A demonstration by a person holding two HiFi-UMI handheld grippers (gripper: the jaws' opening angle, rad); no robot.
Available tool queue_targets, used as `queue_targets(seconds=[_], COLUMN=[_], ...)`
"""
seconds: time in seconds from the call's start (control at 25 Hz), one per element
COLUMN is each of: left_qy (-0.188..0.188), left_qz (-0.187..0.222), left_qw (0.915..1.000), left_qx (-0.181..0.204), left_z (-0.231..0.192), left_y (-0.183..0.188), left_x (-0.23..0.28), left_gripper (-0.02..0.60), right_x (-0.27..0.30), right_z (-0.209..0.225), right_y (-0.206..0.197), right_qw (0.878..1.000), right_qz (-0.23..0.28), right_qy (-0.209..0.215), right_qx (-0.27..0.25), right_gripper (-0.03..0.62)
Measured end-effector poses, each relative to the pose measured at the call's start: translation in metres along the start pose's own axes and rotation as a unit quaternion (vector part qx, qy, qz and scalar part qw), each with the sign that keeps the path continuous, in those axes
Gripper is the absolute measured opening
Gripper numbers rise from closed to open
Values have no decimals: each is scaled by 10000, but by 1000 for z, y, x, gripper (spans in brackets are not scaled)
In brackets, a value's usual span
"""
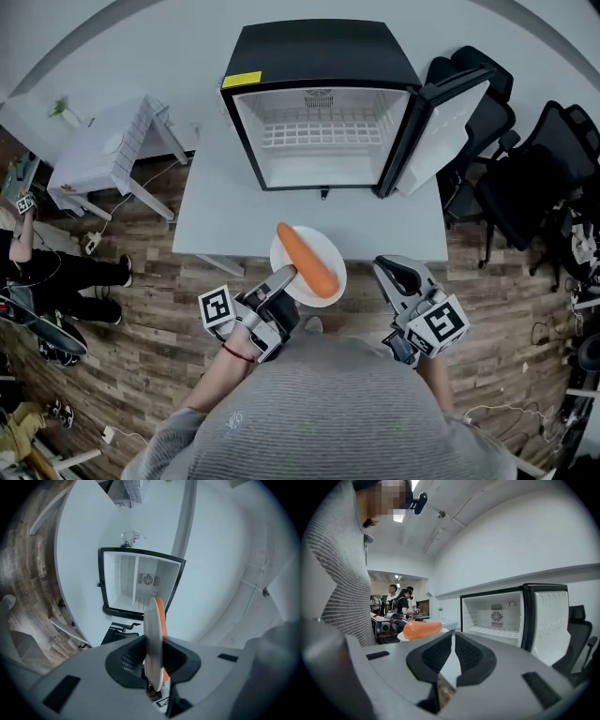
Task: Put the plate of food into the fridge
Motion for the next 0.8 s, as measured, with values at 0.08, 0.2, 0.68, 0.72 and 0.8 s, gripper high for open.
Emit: queue_targets(seconds=[0.08,0.2,0.68,0.72,0.8], left_qy=[-2,-19,-49,-41,-14], left_qz=[-25,-46,166,185,226], left_qw=[10000,10000,9998,9998,9997], left_qx=[-7,-39,-2,5,12], left_z=[0,-1,-1,-1,-3], left_y=[4,5,11,12,15], left_x=[5,13,51,53,58], left_gripper=[75,75,75,75,75], right_x=[4,7,14,15,17], right_z=[1,8,54,56,61], right_y=[-2,-1,10,10,8], right_qw=[10000,10000,9999,9999,9998], right_qz=[-22,-46,-44,-70,-105], right_qy=[-7,-26,98,116,137], right_qx=[9,12,40,41,53], right_gripper=[17,17,17,17,17])
Point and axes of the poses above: the fingertips, and each gripper's own axes: x forward along the fingers, z to its right, y out of its top, the point moved 1 cm from there along -x, backward along the fingers, and after that the axes turned 5 degrees about -y, right-handed, at the moved point
